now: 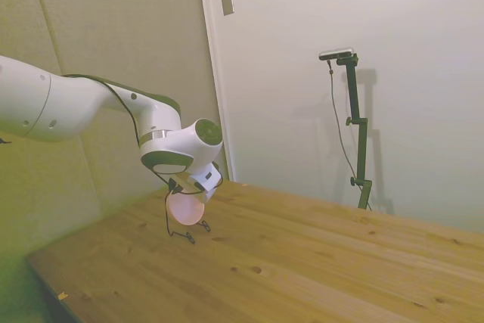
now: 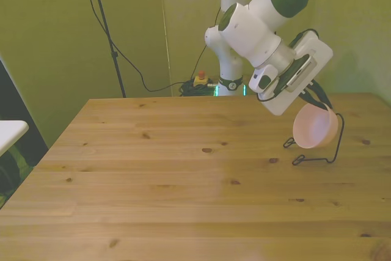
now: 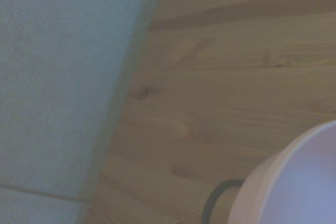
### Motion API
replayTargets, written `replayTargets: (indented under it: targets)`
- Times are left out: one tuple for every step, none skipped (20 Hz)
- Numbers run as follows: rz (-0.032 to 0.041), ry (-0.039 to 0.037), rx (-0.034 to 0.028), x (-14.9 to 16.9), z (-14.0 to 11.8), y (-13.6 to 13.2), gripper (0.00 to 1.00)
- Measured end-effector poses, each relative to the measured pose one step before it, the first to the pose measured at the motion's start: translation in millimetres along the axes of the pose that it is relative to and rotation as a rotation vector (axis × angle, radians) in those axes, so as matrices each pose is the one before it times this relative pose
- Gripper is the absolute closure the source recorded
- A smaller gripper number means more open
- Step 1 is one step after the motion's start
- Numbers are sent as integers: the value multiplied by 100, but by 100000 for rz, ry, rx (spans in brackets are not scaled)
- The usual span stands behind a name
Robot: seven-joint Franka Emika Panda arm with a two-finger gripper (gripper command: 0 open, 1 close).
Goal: Load the bowl
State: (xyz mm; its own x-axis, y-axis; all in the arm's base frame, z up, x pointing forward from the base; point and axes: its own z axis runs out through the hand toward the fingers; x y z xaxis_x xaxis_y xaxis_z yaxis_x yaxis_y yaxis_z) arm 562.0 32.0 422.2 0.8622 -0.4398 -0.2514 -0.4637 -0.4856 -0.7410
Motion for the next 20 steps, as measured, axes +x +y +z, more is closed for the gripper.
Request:
replayTargets:
  targets:
    - [1, -148, 1062, -107, 106, 558, 100]
    - [-313, -61, 1011, -142, 67, 453, 100]
    - [-388, -168, 997, -141, 59, 414, 100]
    - [-426, -135, 943, -202, 42, 375, 100]
    - [-265, -59, 847, -191, 22, 331, 100]
    - [-333, 127, 485, -189, -35, 248, 100]
    - [-426, 287, 495, -100, -41, 101, 100]
    - [-360, 305, 342, -74, -82, -15, 100]
    - [-344, 234, 107, -34, -74, -36, 100]
    - [-211, 231, 96, -40, -79, -62, 100]
    - [-183, 387, 63, -2, -83, -68, 100]
    - [-131, 724, -40, 42, -70, -52, 100]
    - [-154, 739, -48, 55, -26, -80, 100]
    - [-222, 536, 96, 41, 10, -156, 100]
    - [-379, 849, 165, 64, 67, -281, 100]
    - [-485, 459, 125, 53, 117, -316, 100]
    - [-452, 454, 109, 98, 224, -327, 100]
    - [-473, 235, 97, 117, 271, -363, 100]
    - [-323, -113, -40, 163, 290, -237, 100]
    - [-241, -72, -132, 222, 380, -213, 100]
